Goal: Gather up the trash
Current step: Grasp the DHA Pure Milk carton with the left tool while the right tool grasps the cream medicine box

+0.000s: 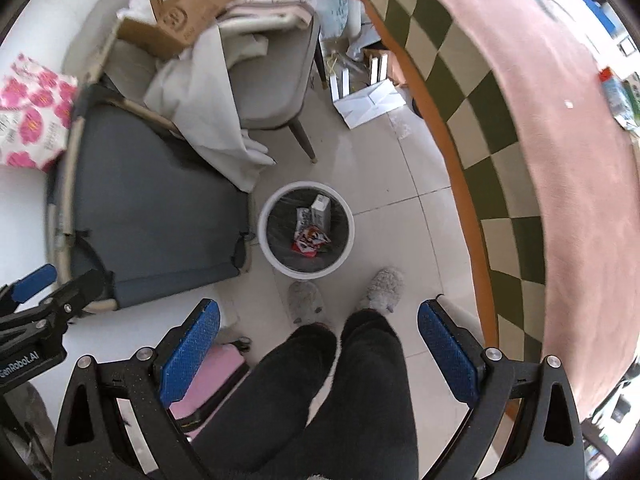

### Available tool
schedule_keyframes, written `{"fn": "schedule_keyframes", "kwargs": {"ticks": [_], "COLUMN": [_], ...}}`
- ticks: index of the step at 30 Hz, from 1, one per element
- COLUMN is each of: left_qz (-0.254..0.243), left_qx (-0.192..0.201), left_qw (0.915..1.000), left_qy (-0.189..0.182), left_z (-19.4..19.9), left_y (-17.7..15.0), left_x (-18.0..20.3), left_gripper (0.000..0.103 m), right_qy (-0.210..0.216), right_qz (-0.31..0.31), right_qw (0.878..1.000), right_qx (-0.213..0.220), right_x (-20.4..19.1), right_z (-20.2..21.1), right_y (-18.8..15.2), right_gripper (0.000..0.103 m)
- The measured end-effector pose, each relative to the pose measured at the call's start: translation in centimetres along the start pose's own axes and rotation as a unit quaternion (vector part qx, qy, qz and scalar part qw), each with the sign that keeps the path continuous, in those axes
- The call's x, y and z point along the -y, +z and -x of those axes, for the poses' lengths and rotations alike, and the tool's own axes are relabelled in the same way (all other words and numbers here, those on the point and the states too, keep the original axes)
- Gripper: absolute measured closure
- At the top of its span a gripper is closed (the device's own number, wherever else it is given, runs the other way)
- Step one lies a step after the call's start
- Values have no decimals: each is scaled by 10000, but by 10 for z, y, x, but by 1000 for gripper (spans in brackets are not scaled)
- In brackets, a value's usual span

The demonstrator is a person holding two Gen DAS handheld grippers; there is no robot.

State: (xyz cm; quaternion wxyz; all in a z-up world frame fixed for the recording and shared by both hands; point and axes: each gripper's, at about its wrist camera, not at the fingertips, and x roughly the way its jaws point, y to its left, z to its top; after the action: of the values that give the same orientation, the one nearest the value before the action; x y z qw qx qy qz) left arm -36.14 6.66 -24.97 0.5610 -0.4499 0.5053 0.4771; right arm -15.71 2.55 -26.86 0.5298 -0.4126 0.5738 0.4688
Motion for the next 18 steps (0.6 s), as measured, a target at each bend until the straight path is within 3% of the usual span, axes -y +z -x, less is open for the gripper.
{"fn": "schedule_keyframes", "kwargs": {"ticks": [4,8,13,18], "left_qz": [-205,-525,-1033,-1544], "left_qx": [357,734,927,629], "left_qw": [9991,9958,9903,9859], "left_qy": [103,137,3,-155], "left_z": [28,54,68,51], "left_y": [21,51,99,142], "left_x": [24,72,173,305], "left_gripper": [2,2,0,0], "right_qy": [213,307,-141,-766], "right_qz": [-532,-1118,-1804,-2442], "right_qw": [9980,9917,9804,9657], "right_qx": [283,549,775,436], "right_x": [24,78,192,341], "right_z": [37,70,108,111], "right_y": [7,24,52,80], "right_gripper": [3,3,3,3]}}
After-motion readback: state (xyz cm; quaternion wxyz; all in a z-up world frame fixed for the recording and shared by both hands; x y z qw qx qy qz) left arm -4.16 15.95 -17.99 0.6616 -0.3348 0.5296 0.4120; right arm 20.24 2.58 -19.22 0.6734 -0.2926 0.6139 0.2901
